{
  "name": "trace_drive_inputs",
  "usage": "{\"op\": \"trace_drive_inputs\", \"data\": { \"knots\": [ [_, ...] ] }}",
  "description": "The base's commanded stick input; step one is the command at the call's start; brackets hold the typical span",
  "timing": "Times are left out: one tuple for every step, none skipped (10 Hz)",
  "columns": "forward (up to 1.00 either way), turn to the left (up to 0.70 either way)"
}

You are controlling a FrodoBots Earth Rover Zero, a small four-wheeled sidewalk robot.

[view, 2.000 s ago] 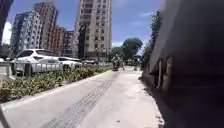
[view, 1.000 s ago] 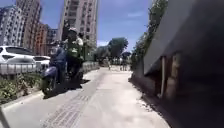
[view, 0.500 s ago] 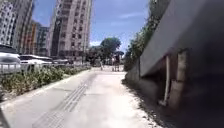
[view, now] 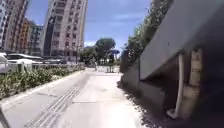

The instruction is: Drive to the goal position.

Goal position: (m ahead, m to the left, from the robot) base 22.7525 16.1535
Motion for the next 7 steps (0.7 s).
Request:
{"op": "trace_drive_inputs", "data": {
  "knots": [
    [0.70, -0.14],
    [0.70, -0.02],
    [0.70, 0.00],
    [0.70, 0.00],
    [0.70, 0.00],
    [0.70, 0.00],
    [0.70, 0.00]
  ]
}}
